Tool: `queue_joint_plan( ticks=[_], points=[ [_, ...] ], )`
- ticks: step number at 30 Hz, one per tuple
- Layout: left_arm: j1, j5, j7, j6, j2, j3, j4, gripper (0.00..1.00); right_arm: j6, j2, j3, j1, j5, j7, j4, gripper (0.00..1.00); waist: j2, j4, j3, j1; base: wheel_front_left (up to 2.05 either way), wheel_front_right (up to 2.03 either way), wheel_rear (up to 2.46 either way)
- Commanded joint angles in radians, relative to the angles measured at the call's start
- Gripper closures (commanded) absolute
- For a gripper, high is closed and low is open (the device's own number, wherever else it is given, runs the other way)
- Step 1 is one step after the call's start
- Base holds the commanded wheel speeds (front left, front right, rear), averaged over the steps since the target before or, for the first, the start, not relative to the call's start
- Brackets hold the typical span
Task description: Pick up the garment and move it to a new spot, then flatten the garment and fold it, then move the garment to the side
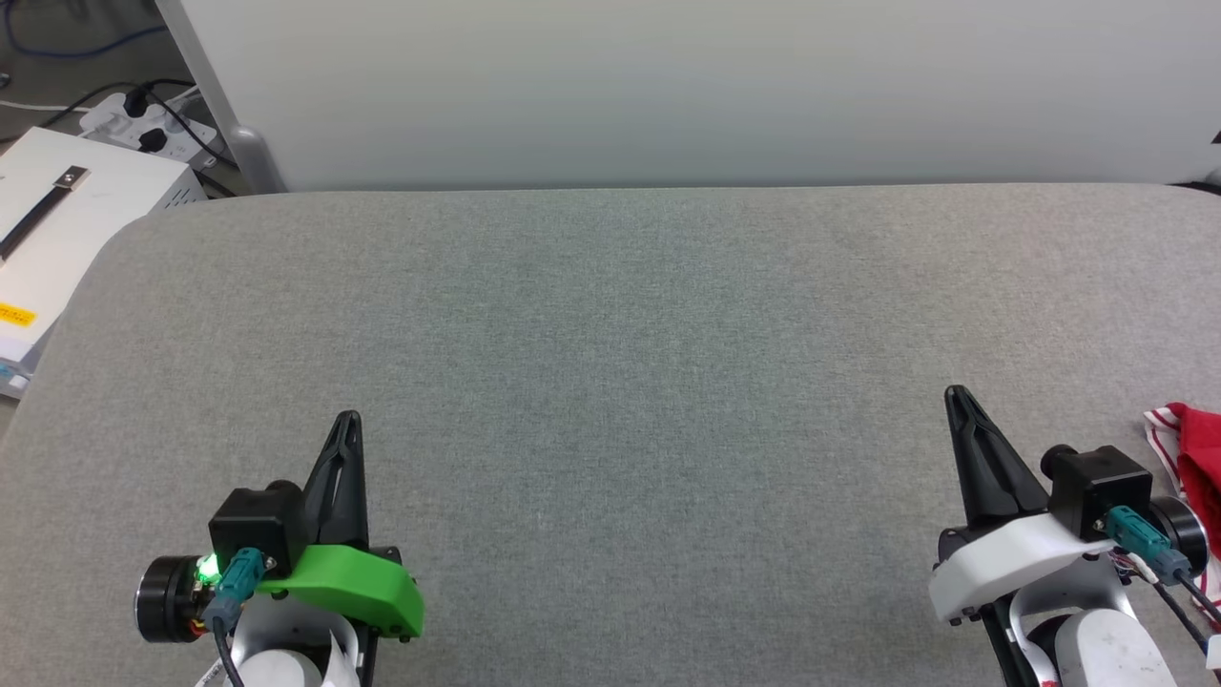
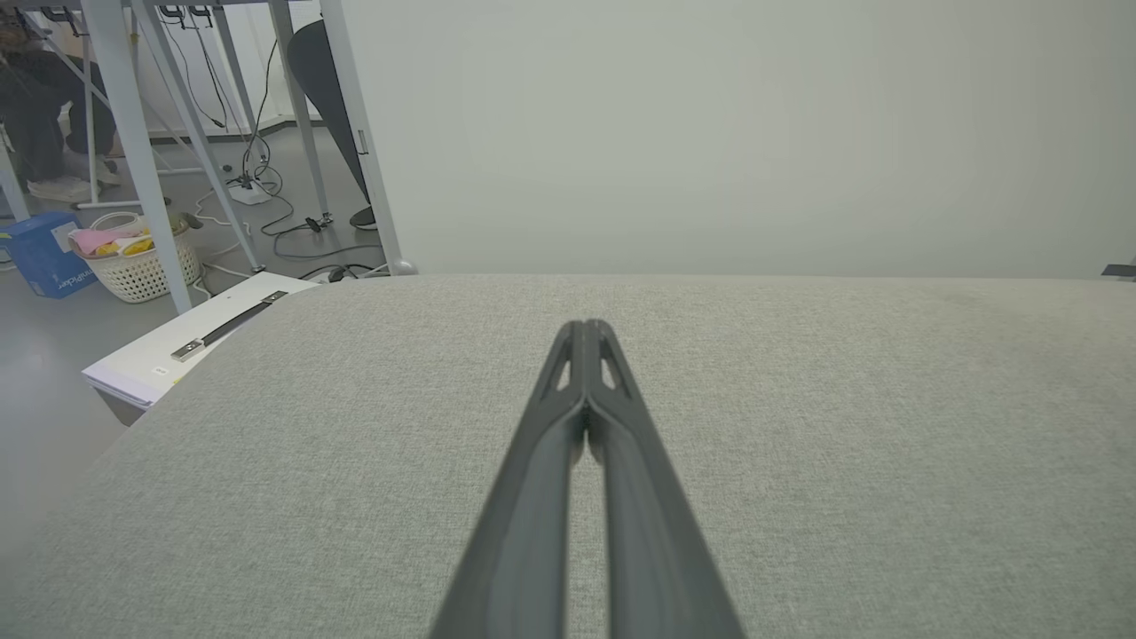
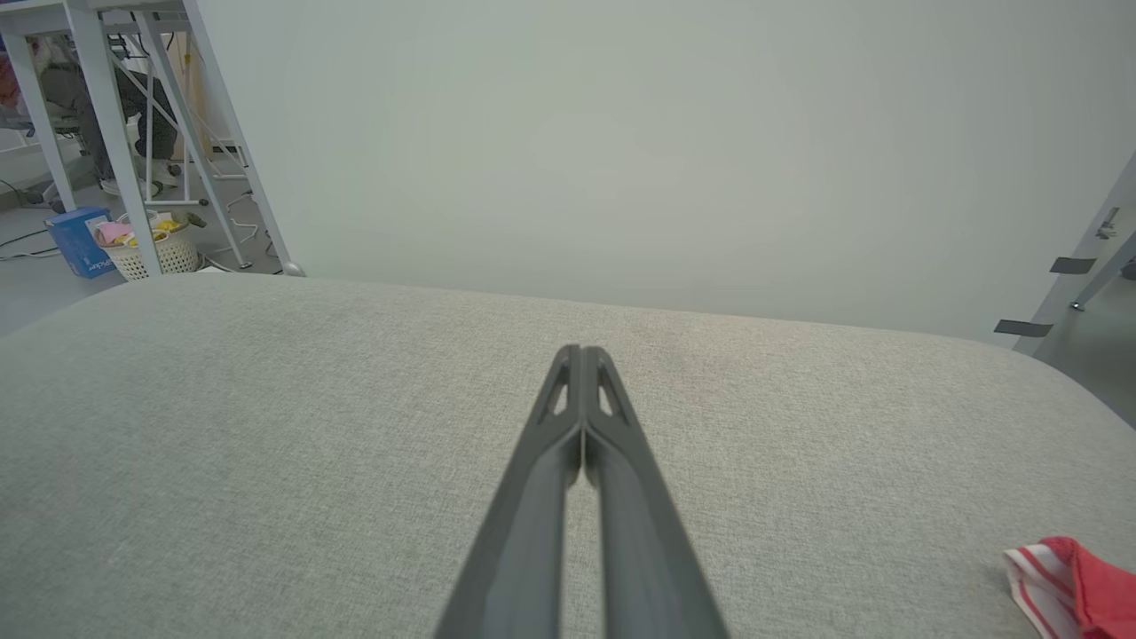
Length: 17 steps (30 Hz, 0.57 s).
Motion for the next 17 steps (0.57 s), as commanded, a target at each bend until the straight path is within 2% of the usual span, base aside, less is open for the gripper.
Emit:
queue_joint_plan(
  ticks=[1, 17],
  points=[
    [0.013, 0.01, 0.006, 0.008, -0.006, -0.001, -0.004, 1.0, 0.0, 0.001, -0.002, 0.018, -0.015, 0.007, -0.008, 1.0, 0.007, 0.001, -0.001, -0.0001, 0.0, 0.0, 0.0],
    [0.016, 0.038, 0.038, 0.024, -0.013, -0.001, -0.01, 1.0, -0.001, 0.001, -0.008, 0.03, -0.035, 0.038, -0.017, 1.0, 0.0085, 0.005, -0.016, -0.0001, 0.0, 0.0, 0.0]
  ],
)
